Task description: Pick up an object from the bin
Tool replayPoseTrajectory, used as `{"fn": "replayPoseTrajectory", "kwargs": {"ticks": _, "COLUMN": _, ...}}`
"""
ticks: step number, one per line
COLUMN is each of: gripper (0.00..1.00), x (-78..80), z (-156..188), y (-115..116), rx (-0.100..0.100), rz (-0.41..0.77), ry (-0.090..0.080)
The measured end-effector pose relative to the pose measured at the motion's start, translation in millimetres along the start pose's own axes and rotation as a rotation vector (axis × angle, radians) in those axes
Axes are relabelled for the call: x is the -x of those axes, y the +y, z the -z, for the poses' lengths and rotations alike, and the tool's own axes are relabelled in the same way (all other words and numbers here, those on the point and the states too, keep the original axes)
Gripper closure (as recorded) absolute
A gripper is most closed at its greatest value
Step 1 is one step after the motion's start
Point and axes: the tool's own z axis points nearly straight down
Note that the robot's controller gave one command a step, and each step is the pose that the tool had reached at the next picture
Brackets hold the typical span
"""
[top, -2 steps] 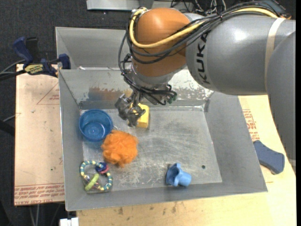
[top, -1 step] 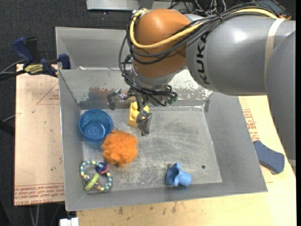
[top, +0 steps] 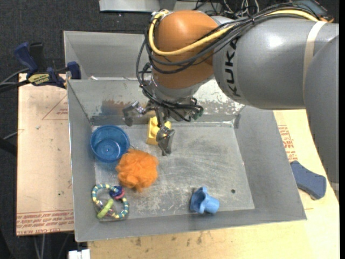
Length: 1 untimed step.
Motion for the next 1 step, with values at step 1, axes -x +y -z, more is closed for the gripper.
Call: {"fn": "replayPoseTrajectory", "kwargs": {"ticks": 1, "gripper": 0.0, "x": -11.4, "z": -34.6, "y": 5.2, "rx": -0.003, "rz": 0.078, "ry": -0.002}}
